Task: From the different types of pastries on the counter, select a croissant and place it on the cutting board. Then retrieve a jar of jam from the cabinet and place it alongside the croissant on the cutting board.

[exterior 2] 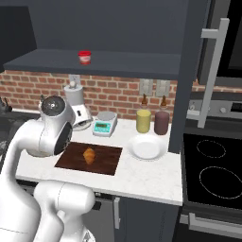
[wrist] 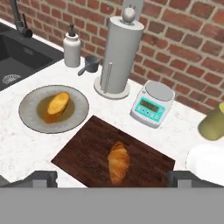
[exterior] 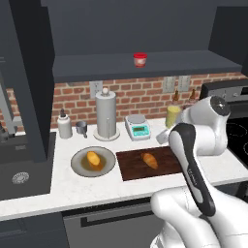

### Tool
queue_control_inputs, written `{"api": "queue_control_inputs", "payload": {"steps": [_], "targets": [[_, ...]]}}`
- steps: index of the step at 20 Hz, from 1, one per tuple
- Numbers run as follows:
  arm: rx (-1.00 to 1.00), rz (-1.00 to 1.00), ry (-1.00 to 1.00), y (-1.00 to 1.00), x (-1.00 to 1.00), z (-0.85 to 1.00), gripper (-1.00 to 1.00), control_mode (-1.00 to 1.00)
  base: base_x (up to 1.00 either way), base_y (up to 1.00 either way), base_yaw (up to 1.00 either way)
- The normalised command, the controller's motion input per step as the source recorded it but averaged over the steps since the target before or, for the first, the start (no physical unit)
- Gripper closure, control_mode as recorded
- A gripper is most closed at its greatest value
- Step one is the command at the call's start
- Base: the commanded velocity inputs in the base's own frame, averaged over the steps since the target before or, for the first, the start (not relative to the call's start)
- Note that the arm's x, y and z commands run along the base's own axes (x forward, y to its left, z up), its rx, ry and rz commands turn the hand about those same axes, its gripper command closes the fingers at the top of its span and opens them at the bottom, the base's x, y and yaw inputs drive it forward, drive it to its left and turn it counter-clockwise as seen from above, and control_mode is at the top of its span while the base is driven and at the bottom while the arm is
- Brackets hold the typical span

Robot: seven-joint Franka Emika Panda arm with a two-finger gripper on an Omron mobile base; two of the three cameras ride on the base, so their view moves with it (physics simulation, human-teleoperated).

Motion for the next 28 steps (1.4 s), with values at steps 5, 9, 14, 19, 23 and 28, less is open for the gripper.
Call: {"api": "queue_control_inputs", "payload": {"steps": [5, 9, 14, 19, 23, 28], "targets": [[0.01, -0.15, -0.05, 0.00, 0.00, 1.00, -1.00, -1.00, 0.00, 0.00, 0.00], [0.09, -0.12, -0.16, 0.00, 0.01, 1.00, -1.00, -1.00, 0.00, 0.00, 0.00], [0.15, -0.14, -0.22, 0.00, 0.04, 1.00, -1.00, -1.00, 0.00, 0.00, 0.00], [0.16, -0.10, -0.20, 0.05, 0.17, 0.90, -1.00, -1.00, 0.00, 0.00, 0.00], [0.13, -0.10, -0.22, 0.24, 0.18, 0.17, -1.00, -1.00, 0.00, 0.00, 0.00], [0.10, -0.06, -0.21, 0.28, 0.14, -0.13, -1.00, -1.00, 0.00, 0.00, 0.00]]}}
